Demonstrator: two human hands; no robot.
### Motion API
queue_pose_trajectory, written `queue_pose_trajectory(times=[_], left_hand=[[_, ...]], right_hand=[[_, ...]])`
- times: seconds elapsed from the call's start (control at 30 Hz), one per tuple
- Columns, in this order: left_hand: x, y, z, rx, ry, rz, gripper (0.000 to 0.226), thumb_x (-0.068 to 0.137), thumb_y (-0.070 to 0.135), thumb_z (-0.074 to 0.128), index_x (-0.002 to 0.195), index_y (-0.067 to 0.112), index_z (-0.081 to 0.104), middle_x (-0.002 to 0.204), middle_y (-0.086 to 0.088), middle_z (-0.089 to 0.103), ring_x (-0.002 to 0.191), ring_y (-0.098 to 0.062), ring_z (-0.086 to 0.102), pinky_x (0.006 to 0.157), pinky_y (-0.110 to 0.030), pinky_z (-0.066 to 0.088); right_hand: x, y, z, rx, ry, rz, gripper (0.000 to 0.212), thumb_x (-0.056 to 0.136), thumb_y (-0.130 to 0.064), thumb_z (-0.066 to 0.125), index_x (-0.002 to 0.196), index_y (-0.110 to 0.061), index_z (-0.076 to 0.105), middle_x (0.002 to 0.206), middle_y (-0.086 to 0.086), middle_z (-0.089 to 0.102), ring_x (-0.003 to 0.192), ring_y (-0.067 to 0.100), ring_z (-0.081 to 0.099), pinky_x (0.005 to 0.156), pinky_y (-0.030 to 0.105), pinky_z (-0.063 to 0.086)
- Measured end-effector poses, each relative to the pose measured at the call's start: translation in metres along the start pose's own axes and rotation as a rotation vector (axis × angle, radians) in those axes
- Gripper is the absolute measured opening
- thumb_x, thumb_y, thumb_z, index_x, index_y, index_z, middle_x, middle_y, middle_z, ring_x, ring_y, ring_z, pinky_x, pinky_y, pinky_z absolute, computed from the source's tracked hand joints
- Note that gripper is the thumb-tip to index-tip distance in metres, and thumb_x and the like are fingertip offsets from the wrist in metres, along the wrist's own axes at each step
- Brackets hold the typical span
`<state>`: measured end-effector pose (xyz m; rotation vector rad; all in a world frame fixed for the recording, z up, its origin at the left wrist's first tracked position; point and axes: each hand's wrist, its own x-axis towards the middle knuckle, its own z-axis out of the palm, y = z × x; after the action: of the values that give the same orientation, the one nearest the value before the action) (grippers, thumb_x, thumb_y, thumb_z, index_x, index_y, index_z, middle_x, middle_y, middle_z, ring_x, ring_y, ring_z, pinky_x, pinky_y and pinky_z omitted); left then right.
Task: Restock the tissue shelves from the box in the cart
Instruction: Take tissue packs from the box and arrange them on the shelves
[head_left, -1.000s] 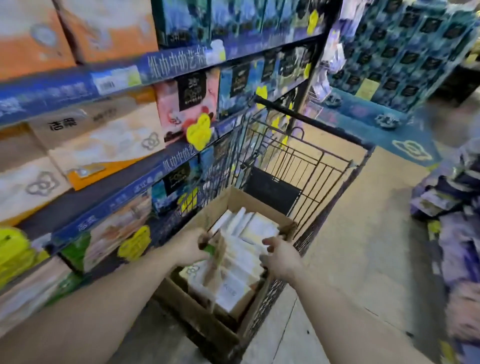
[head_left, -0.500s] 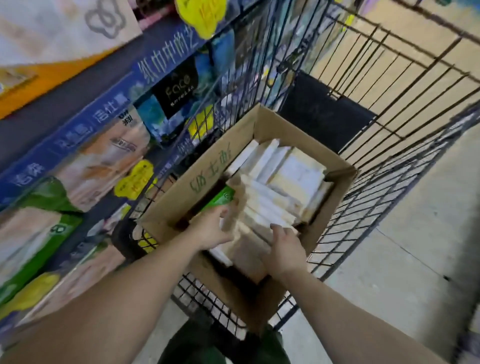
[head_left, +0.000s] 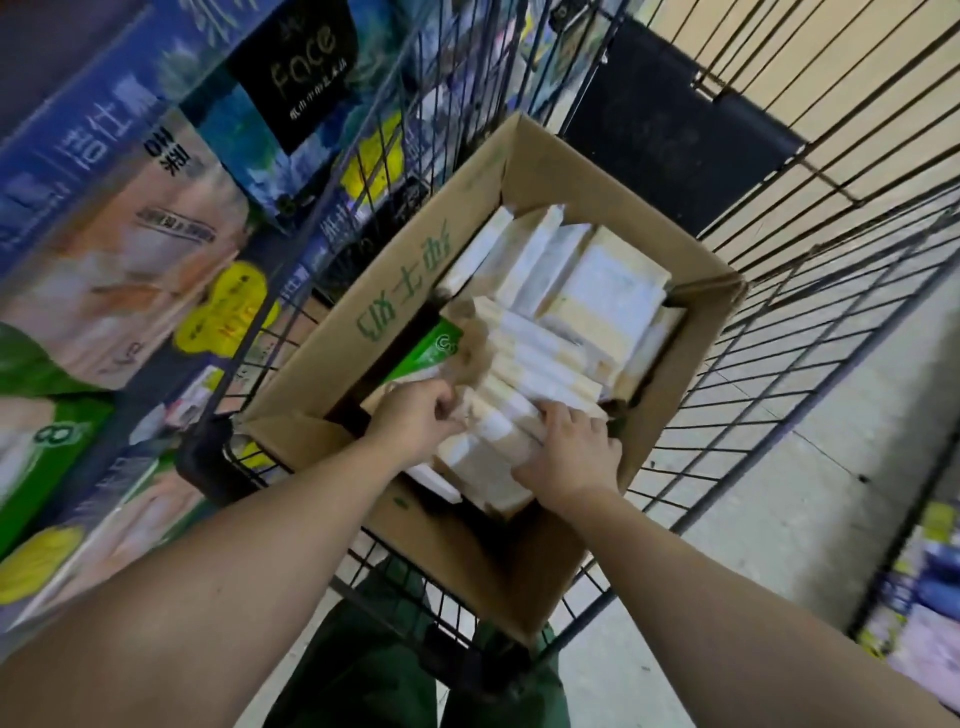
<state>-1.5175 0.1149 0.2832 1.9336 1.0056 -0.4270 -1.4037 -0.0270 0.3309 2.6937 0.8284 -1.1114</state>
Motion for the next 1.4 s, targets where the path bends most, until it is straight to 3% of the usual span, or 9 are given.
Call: queue_pose_trajectory(times=[0.2, 0.27, 0.37, 0.53, 0.73, 0.83, 1.03, 1.17, 1.4], left_hand=[[0.003, -0.002, 0.003, -0.185, 0.029, 0.017, 0.038, 0.079, 0.015, 0.075, 0.065, 0.026, 0.043, 0.067, 0.011, 0.045, 0.075, -0.016, 0.046, 0.062, -0.024, 0.034], [0.005, -0.001, 0.004, -0.232, -0.056, -0.012, 0.029, 0.077, 0.014, 0.078, 0.09, 0.02, 0.052, 0.084, 0.009, 0.053, 0.088, -0.014, 0.05, 0.071, -0.022, 0.038], [0.008, 0.0, 0.002, -0.206, -0.277, -0.008, 0.079, 0.066, 0.022, 0.086, 0.131, 0.017, 0.04, 0.12, 0.008, 0.055, 0.117, -0.013, 0.051, 0.095, -0.03, 0.045], [0.005, 0.003, -0.004, -0.234, -0.281, 0.003, 0.074, 0.062, 0.029, 0.088, 0.123, 0.026, 0.047, 0.106, 0.013, 0.061, 0.1, -0.004, 0.057, 0.08, -0.017, 0.046], [-0.003, 0.009, -0.036, -0.344, -0.306, 0.0, 0.065, 0.065, 0.02, 0.088, 0.12, 0.023, 0.052, 0.115, 0.003, 0.064, 0.11, -0.014, 0.06, 0.099, -0.038, 0.048], [-0.014, 0.019, -0.057, -0.431, -0.27, -0.002, 0.047, 0.069, 0.016, 0.084, 0.102, 0.031, 0.055, 0.105, 0.005, 0.066, 0.101, -0.013, 0.063, 0.087, -0.033, 0.052], [-0.043, 0.034, -0.096, -0.706, -0.156, -0.049, 0.034, 0.078, 0.013, 0.073, 0.11, 0.014, 0.064, 0.109, -0.005, 0.07, 0.101, -0.023, 0.067, 0.088, -0.039, 0.054], [-0.064, 0.055, -0.125, -0.74, -0.094, 0.04, 0.019, 0.08, 0.014, 0.072, 0.096, 0.021, 0.065, 0.099, 0.0, 0.072, 0.084, -0.013, 0.07, 0.078, -0.031, 0.057], [-0.126, 0.094, -0.185, -0.812, -0.048, 0.125, 0.031, 0.088, 0.043, 0.06, 0.113, 0.025, 0.062, 0.109, -0.004, 0.071, 0.096, -0.024, 0.067, 0.09, -0.042, 0.051]], right_hand=[[0.008, 0.004, -0.004, -0.077, -0.034, -0.031, 0.078, 0.07, -0.05, 0.072, 0.136, -0.026, 0.038, 0.136, 0.001, 0.044, 0.13, 0.028, 0.034, 0.102, 0.045, 0.031], [0.008, 0.005, -0.003, -0.13, -0.048, -0.046, 0.067, 0.074, -0.044, 0.069, 0.131, -0.022, 0.043, 0.134, 0.005, 0.044, 0.129, 0.03, 0.035, 0.102, 0.043, 0.032], [0.009, 0.005, -0.001, -0.103, -0.066, -0.076, 0.058, 0.075, -0.038, 0.068, 0.125, -0.021, 0.045, 0.129, 0.006, 0.049, 0.125, 0.031, 0.041, 0.1, 0.043, 0.035], [0.009, 0.014, -0.013, 0.256, -0.161, -0.171, 0.078, 0.074, -0.029, 0.071, 0.143, -0.031, 0.036, 0.122, -0.003, 0.058, 0.114, 0.02, 0.054, 0.092, 0.034, 0.046], [0.001, 0.015, -0.037, 0.41, -0.147, -0.31, 0.06, 0.077, -0.029, 0.076, 0.129, -0.018, 0.049, 0.095, -0.011, 0.052, 0.091, 0.01, 0.049, 0.063, 0.019, 0.034], [-0.003, 0.017, -0.049, 0.638, -0.101, -0.315, 0.065, 0.072, -0.032, 0.083, 0.128, -0.023, 0.05, 0.113, -0.008, 0.055, 0.103, 0.009, 0.053, 0.074, 0.015, 0.042], [-0.015, 0.017, -0.065, 1.156, -0.229, -0.224, 0.106, 0.049, -0.049, 0.088, 0.138, -0.024, 0.037, 0.123, 0.007, 0.064, 0.11, 0.02, 0.064, 0.097, 0.041, 0.051], [-0.037, -0.008, -0.078, 1.13, -0.179, -0.33, 0.089, 0.055, -0.045, 0.089, 0.129, -0.02, 0.048, 0.121, 0.0, 0.067, 0.111, 0.019, 0.064, 0.096, 0.044, 0.052], [-0.102, -0.048, -0.126, 1.199, 0.007, -0.422, 0.049, 0.083, -0.039, 0.072, 0.124, -0.025, 0.051, 0.114, -0.003, 0.068, 0.099, 0.017, 0.066, 0.074, 0.031, 0.054]])
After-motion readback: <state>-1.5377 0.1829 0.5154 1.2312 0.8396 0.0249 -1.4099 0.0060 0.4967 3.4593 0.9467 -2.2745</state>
